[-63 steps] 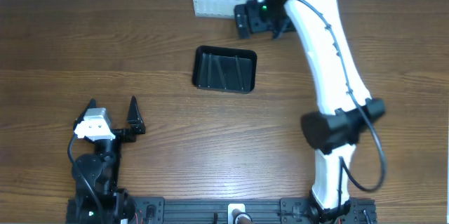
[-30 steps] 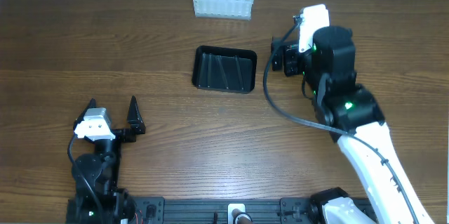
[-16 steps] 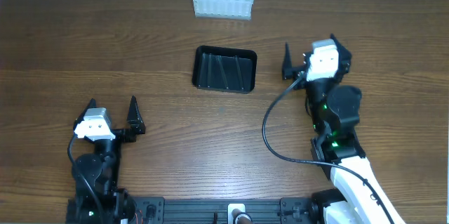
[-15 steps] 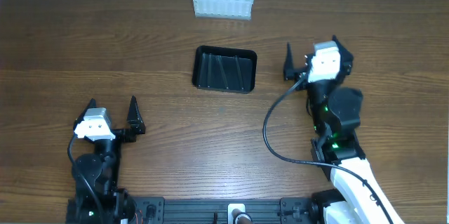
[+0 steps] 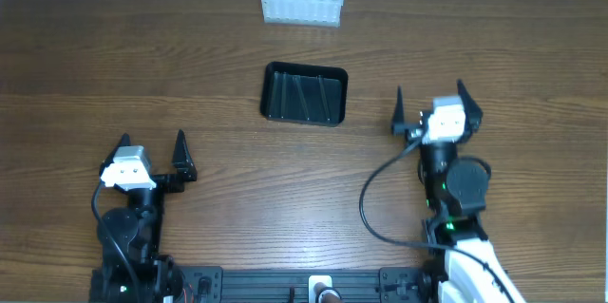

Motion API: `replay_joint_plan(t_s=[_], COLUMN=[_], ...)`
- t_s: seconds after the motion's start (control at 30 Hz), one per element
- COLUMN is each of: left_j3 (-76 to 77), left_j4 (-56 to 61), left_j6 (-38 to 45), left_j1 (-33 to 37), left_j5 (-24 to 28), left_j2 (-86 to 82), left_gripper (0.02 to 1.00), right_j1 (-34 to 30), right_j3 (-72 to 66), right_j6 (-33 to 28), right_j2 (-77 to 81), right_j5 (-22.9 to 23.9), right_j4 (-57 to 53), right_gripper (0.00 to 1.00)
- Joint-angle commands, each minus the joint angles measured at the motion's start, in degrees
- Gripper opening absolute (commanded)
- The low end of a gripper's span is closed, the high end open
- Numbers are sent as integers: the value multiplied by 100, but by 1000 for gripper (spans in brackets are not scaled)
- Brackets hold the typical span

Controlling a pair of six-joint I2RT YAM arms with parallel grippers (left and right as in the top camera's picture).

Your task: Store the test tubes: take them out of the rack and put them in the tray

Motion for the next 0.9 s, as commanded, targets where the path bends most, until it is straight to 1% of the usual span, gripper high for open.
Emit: replay_joint_plan(t_s=[0.03,0.13,0.37,0.9], left_j3=[-26,-26,-26,-26], left_j4=[-24,-26,-26,-24], left_j6=[83,83,83,83], left_j1=[4,4,4,4], left_j5=[79,79,79,79], left_j2=[-46,-44,-44,-46], left_gripper=[998,996,998,1000], right_j1=[-251,-400,-647,-651], right_j3=[-490,-684,-678,-678], right_j6=[-9,-9,-7,-9], right_j2=[-732,-1198,-2212,-4583], right_j5=[52,55,35,35], right_j4=[33,-173,-1547,-4623], right_gripper=[991,991,993,993])
